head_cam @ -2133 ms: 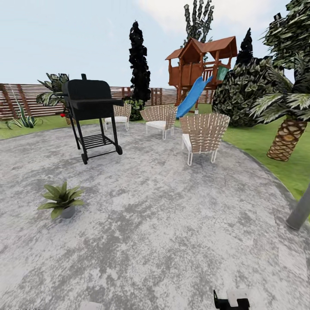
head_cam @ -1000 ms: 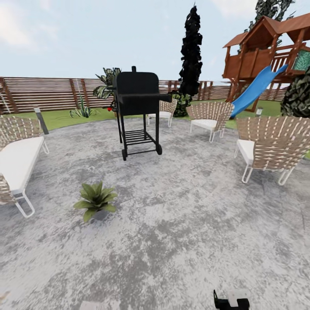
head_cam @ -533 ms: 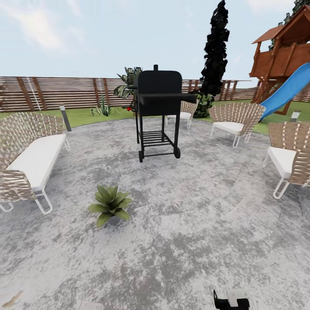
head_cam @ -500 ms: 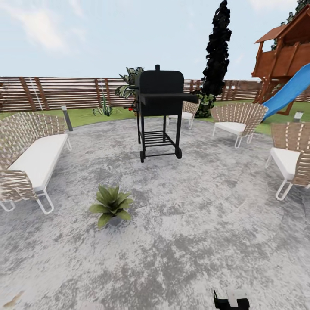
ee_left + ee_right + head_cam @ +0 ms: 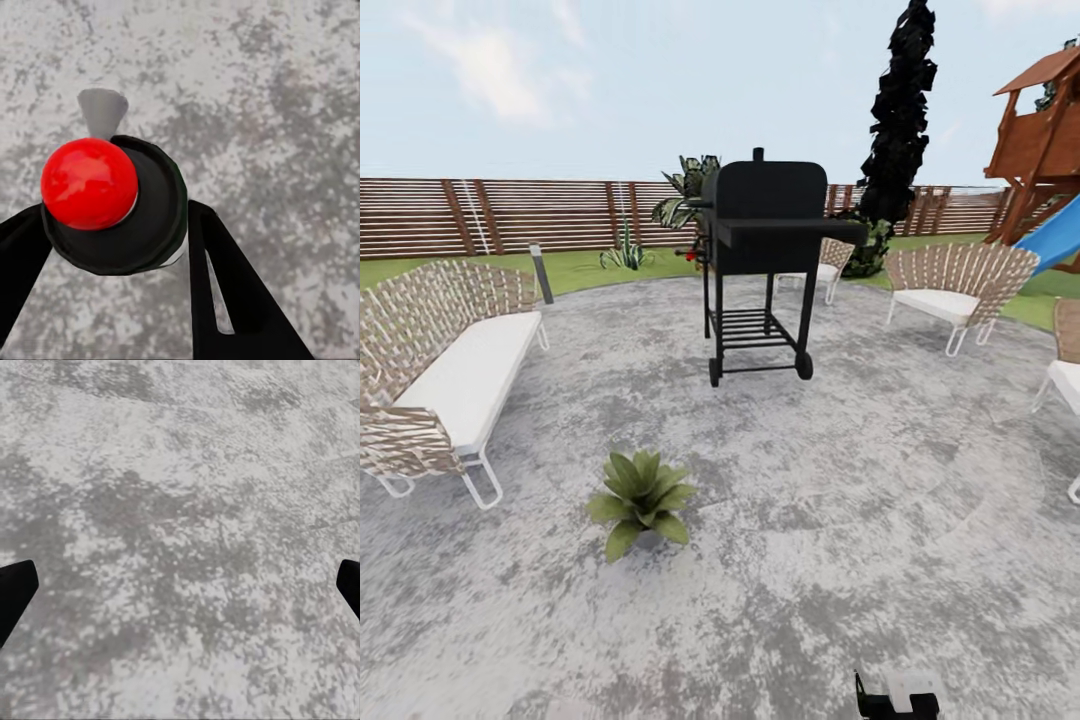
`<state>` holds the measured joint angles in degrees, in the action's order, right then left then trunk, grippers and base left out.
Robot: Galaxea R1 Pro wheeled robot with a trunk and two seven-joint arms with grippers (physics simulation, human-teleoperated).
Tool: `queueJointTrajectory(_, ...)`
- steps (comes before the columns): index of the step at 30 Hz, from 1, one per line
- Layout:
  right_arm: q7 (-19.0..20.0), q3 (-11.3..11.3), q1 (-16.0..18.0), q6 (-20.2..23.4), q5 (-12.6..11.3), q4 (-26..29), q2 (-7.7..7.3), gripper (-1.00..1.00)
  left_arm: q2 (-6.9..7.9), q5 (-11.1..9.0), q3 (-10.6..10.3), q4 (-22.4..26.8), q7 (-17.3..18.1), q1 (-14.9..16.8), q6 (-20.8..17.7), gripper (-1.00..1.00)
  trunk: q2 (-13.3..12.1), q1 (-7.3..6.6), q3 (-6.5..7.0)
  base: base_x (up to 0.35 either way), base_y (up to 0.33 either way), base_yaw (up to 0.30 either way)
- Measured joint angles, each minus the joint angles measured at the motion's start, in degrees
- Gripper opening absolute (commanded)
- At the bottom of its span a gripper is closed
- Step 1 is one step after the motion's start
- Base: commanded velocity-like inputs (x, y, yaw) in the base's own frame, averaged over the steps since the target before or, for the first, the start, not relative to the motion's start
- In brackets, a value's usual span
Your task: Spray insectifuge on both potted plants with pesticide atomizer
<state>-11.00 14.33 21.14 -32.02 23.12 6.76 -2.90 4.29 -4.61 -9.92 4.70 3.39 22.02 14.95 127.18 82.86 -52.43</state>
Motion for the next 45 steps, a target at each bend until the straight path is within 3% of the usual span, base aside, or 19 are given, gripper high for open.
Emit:
queueJointTrajectory(25, 0.01, 0.0, 0.0, 0.0, 0.0, 0.0, 0.0, 1.0, 0.0, 0.0, -0.09, 0.0, 0.0, 0.0, 0.09, -1.0, 0.0, 0.01, 0.0, 0.326, 0.129, -0.002)
queueJointTrajectory(32, 0.0, 0.0, -0.01, 0.0, 0.0, 0.01, 0.0, 1.0, -0.01, 0.0, -0.09, -0.01, 0.0, 0.01, 0.09, -1.0, 0.0, 0.01, 0.0, 0.263, 0.142, -0.202)
queueJointTrajectory(45, -0.01, 0.0, 0.0, -0.01, 0.0, 0.0, 0.0, 1.0, -0.09, 0.0, -0.09, 0.0, 0.0, 0.0, 0.08, -1.0, 0.0, 0.04, 0.0, 0.029, 0.008, -0.008)
